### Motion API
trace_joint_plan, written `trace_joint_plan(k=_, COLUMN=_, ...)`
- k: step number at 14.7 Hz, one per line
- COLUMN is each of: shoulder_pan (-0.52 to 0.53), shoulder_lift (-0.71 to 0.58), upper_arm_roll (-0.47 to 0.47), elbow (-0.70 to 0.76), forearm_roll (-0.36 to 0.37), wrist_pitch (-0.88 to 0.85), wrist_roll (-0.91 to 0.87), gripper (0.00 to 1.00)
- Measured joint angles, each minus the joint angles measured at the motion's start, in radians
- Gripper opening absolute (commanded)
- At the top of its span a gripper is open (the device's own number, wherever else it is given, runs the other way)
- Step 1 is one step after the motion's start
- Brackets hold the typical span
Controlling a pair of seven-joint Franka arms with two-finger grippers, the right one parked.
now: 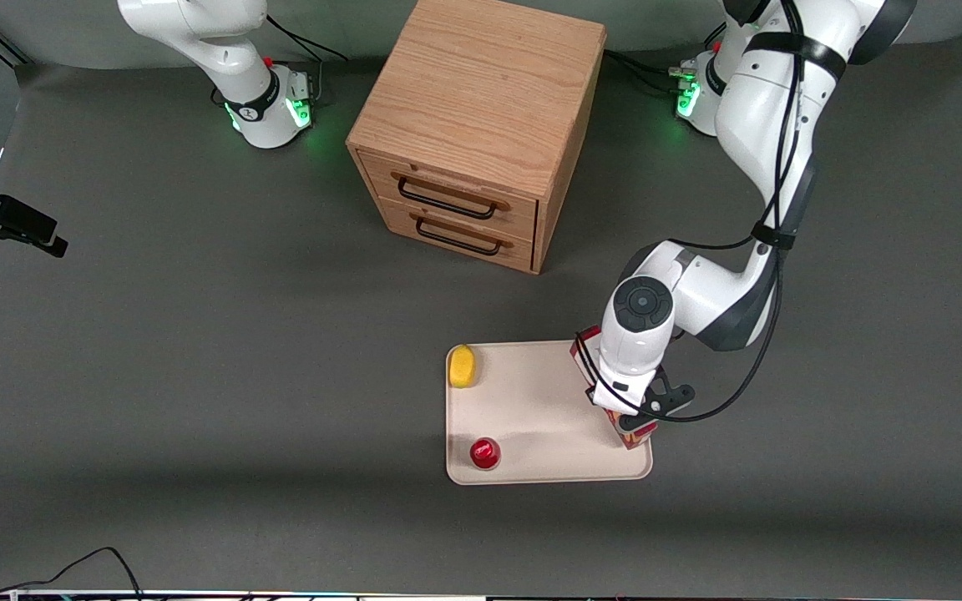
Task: Place red cookie box on tray
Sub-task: 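Carry the box over the white tray and lower it onto it, then open the left gripper, release the box, and withdraw the arm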
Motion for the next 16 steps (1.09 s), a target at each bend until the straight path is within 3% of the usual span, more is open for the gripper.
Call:
trace_joint_plan(k=1, shoulder_pan=0.000, shoulder_lift=0.006, upper_arm_roll=0.000, elbow=0.000, forearm_roll=0.000, wrist_pitch=0.006, wrist_roll=0.000, gripper=0.27)
trace_joint_plan(k=2, shoulder_pan=0.000, shoulder_lift=0.011, upper_arm_roll=0.000, elbow=0.000, forearm_roll=0.000, wrist_pitch=0.016, wrist_roll=0.000, gripper=0.50)
trace_joint_plan(k=3, shoulder_pan=0.000, shoulder_lift=0.014, upper_arm_roll=0.000, elbow=0.001, forearm_roll=0.001, wrist_pitch=0.020, wrist_roll=0.000, gripper=0.90)
trace_joint_plan(k=4, shoulder_pan=0.000, shoulder_lift=0.016, upper_arm_roll=0.000, elbow=0.001, forearm_roll=0.002, wrist_pitch=0.021, wrist_roll=0.000, gripper=1.00)
trace_joint_plan(k=9, shoulder_pan=0.003, shoulder_lift=0.015, upper_arm_roll=-0.001, elbow=0.031, forearm_roll=0.003, wrist_pitch=-0.011, wrist_roll=0.000, gripper=1.00)
trace_joint_plan(k=13, shoulder_pan=0.006, shoulder_lift=-0.005, upper_arm_roll=-0.061, elbow=0.153, forearm_roll=-0.009, wrist_pitch=-0.261, wrist_roll=0.002, gripper=1.00)
trace_joint_plan(k=16, shoulder_pan=0.017, shoulder_lift=-0.095, upper_arm_roll=-0.071, elbow=0.190, forearm_roll=-0.087, wrist_pitch=-0.442, wrist_roll=0.153, gripper=1.00)
